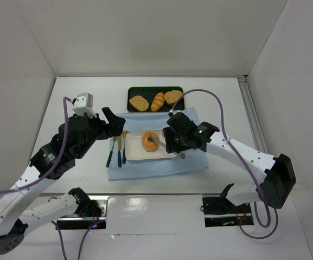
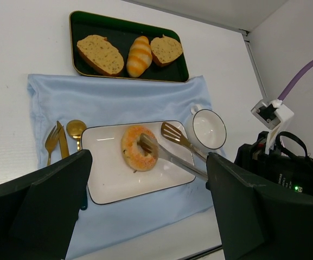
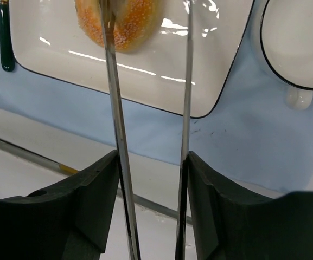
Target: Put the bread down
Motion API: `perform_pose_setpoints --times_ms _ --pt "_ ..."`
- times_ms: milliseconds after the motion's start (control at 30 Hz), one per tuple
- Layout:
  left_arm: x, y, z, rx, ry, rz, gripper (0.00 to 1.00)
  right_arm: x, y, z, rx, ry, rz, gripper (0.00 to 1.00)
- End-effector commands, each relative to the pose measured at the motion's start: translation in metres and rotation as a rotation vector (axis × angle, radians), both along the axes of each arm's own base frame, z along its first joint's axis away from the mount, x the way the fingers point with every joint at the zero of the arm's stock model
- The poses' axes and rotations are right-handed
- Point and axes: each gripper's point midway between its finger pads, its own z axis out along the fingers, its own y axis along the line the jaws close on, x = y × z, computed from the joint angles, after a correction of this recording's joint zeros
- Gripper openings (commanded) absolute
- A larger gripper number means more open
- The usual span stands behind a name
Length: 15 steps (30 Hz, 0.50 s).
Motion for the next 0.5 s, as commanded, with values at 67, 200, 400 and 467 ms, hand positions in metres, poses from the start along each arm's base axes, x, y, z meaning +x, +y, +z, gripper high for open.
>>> perform_pose_setpoints --times_ms 67,200,400,467 --pt "-0.001 0.001 0.022 -0.029 -0.048 0.000 1.00 0.019 -0.005 0.038 0.044 -0.109 -0.088 0.62" --pt "0.001 0.000 0.019 -0.022 -0.040 0.000 1.00 0.023 -0.007 0.060 0.066 -0.152 -0.102 0.65" --pt "0.002 -0.003 0.020 -0.022 -0.037 -0.009 1.00 0.034 -0.005 0.099 0.120 -0.222 -0.128 0.65" --pt "0.002 -0.003 0.020 -0.022 -0.037 -0.009 1.00 0.038 -0.009 0.107 0.118 -0.240 -0.138 0.65"
